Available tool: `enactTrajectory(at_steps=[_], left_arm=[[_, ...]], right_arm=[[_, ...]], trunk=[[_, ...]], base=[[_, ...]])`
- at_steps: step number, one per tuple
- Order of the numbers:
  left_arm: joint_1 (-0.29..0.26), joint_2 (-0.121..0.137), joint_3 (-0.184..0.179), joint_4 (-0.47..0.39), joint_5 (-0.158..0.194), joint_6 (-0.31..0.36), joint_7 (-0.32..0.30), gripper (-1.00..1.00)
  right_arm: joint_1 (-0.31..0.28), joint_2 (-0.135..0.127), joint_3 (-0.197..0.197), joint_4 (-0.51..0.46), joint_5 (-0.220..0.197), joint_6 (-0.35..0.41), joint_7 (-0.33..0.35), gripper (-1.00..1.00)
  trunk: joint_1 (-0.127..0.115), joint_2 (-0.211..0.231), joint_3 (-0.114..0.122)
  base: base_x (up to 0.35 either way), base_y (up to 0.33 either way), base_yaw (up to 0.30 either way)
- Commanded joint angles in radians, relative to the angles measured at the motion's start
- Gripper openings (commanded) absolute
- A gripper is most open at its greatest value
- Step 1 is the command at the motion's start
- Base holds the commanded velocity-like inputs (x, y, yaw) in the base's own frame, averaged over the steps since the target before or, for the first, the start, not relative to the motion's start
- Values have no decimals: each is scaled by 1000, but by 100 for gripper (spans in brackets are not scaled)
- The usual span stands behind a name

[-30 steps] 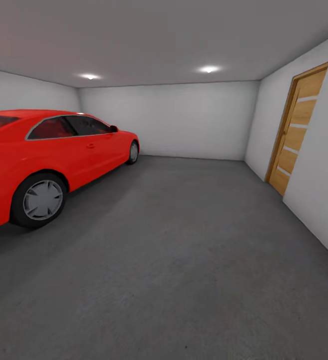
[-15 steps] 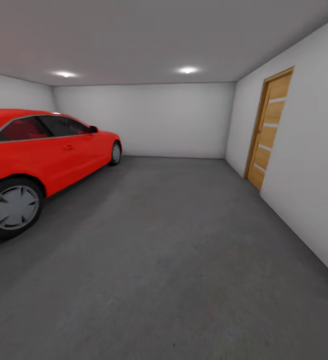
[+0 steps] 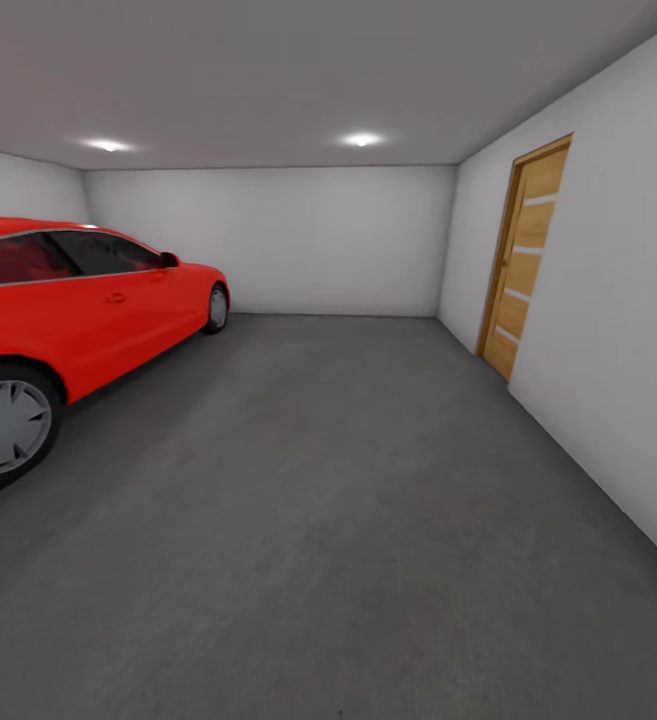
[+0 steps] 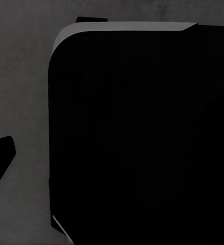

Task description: Move the two storage containers from the living room to the garage. In the garage, place one container on the floor and stack the other container on top of it (either order is fine).

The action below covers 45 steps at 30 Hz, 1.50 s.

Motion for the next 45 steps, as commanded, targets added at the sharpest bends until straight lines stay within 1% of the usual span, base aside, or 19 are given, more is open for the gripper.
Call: enactTrajectory(at_steps=[1, 10, 15, 19, 23, 28, 45], left_arm=[[0, 0, 0, 0, 6, -2, 1, 100], [0, 1, 0, 0, 6, -2, 1, 100], [0, -1, 1, 0, 6, -8, 3, 100], [0, 0, 0, 0, 6, -7, 3, 100], [0, -1, 2, 0, 6, -9, 4, 100], [0, -1, 2, 0, 5, -10, 4, 100], [0, 1, 2, 0, 4, -11, 4, 100]], right_arm=[[0, 0, 0, 0, 1, -3, 0, 100], [0, 2, 1, 1, 1, -1, 0, 100], [0, 18, -4, 0, 3, -3, 0, 100], [0, 14, 1, -4, 8, -9, 0, 100], [0, 7, 2, -7, 5, -55, 0, 100], [0, 4, 2, -8, 3, -81, 0, 100], [0, 3, 1, -4, 2, -92, 0, 100]], trunk=[[1, 0, -1], [1, 0, -1], [1, 0, -1], [1, 0, -1], [1, 0, -1], [1, 0, -1], [1, 0, -1]], base=[[321, 0, -1], [323, 0, 0], [323, 0, -13], [323, 0, -11], [323, 0, -3], [323, 0, -23], [323, 0, -224]])
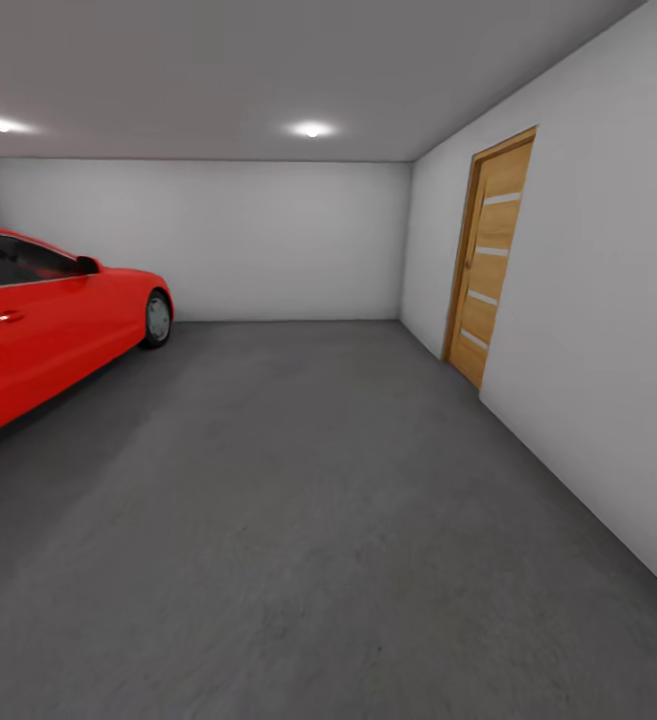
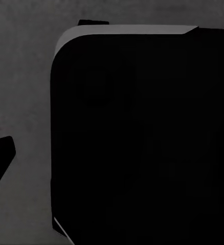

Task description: Move the two storage containers from the living room to the garage. In the garage, place one container on the floor and stack the other container on top of it (either order is fine).

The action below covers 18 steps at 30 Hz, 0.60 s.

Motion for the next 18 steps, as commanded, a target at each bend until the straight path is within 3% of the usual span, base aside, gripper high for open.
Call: enactTrajectory(at_steps=[1, 7, 14, 18], left_arm=[[0, 0, 1, 0, 6, -3, 1, 100], [0, 0, 0, 0, 7, -3, 1, 100], [0, 0, 4, 0, 7, -3, 1, 100], [0, 1, 27, 0, 17, -3, 1, 100]], right_arm=[[0, 0, 0, 0, 1, -2, 0, 100], [0, 0, 1, 3, 0, -1, 0, 100], [0, -2, 2, 5, -1, 4, 0, 100], [0, -2, 2, 5, -1, 3, 0, 100]], trunk=[[1, 0, -1], [1, 0, -1], [1, 0, -1], [1, 0, -1]], base=[[323, 0, -250], [323, 0, -189], [323, 0, -22], [323, 0, -3]])
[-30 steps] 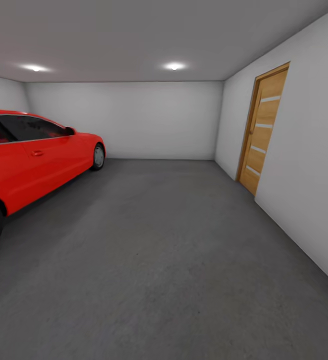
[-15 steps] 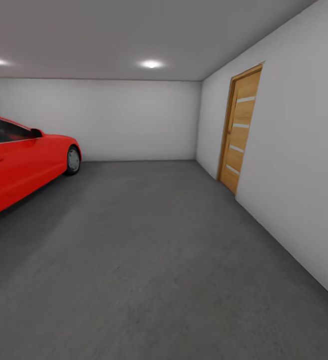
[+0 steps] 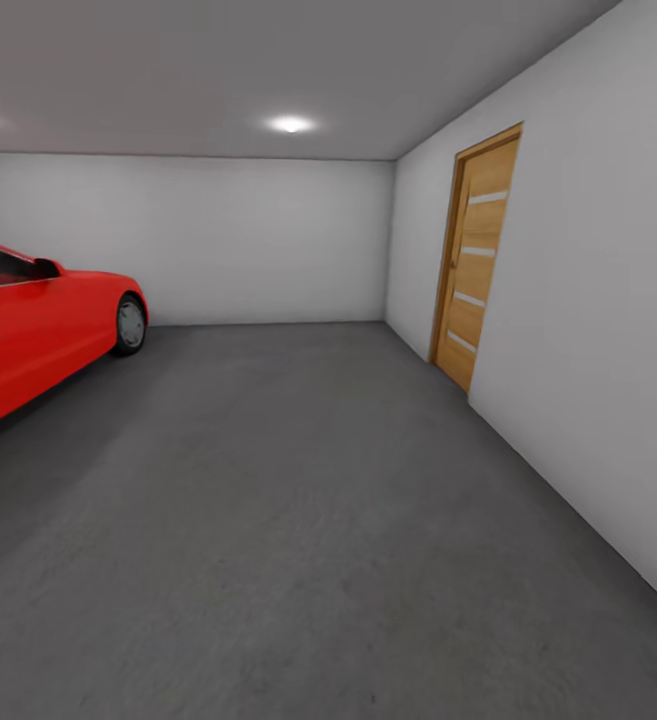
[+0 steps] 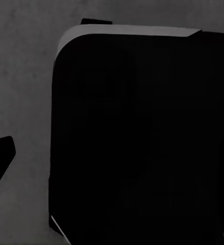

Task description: Move the two storage containers from the living room to the garage. In the garage, place one container on the floor and stack the other container on top of it (either order is fine).

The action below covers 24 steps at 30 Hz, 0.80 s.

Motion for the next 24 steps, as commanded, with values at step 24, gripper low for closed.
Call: enactTrajectory(at_steps=[24], left_arm=[[0, 0, 26, 0, 23, 0, 0, 100]], right_arm=[[0, 0, 1, 0, 1, -6, 0, 100]], trunk=[[1, 0, -1]], base=[[323, 0, 0]])
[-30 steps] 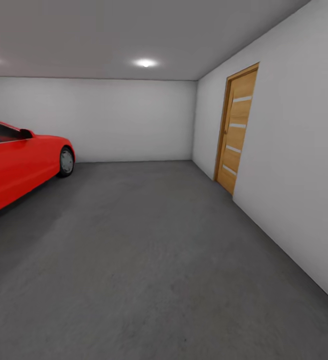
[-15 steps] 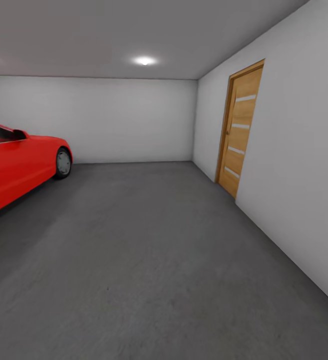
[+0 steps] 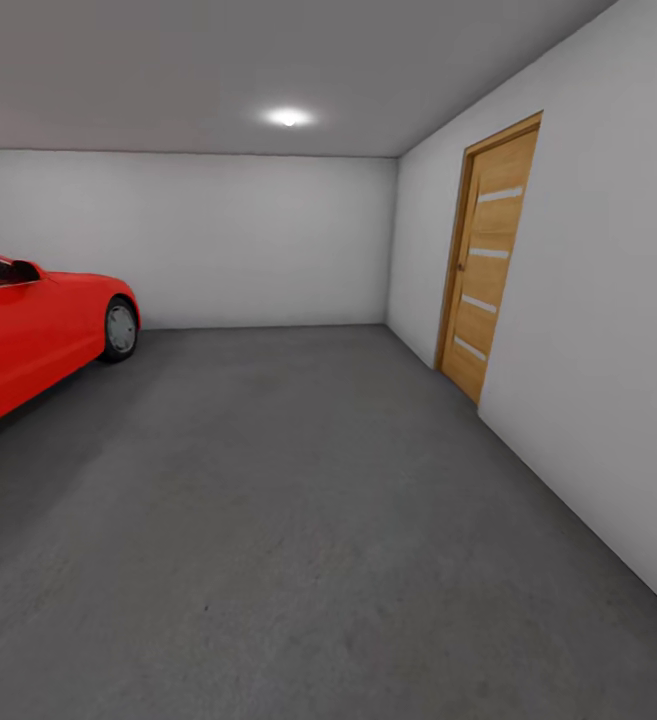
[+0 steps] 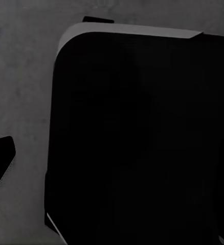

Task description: Move the two storage containers from the living room to the garage. In the garage, place one container on the floor and stack the other container on top of it (either order is fine).

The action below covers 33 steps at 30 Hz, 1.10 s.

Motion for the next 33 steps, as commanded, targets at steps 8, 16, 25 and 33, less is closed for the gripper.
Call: enactTrajectory(at_steps=[8, 16, 25, 33], left_arm=[[0, -1, 4, 0, 7, -4, 1, 100], [0, -1, 3, 0, 7, -2, 1, 100], [0, 0, 3, 0, 7, -2, 1, 100], [0, -1, 3, 0, 7, -3, 1, 100]], right_arm=[[0, 1, -2, 0, -1, -6, 0, 100], [0, 0, -3, 0, -1, -6, 0, 100], [0, 1, -2, 0, 0, -7, 0, 100], [0, 0, -2, 0, 0, -7, 0, 100]], trunk=[[1, 0, -1], [1, 0, -1], [1, 0, -1], [1, 0, -1]], base=[[323, 0, 0], [323, 0, 0], [323, 0, 0], [323, 0, 0]])
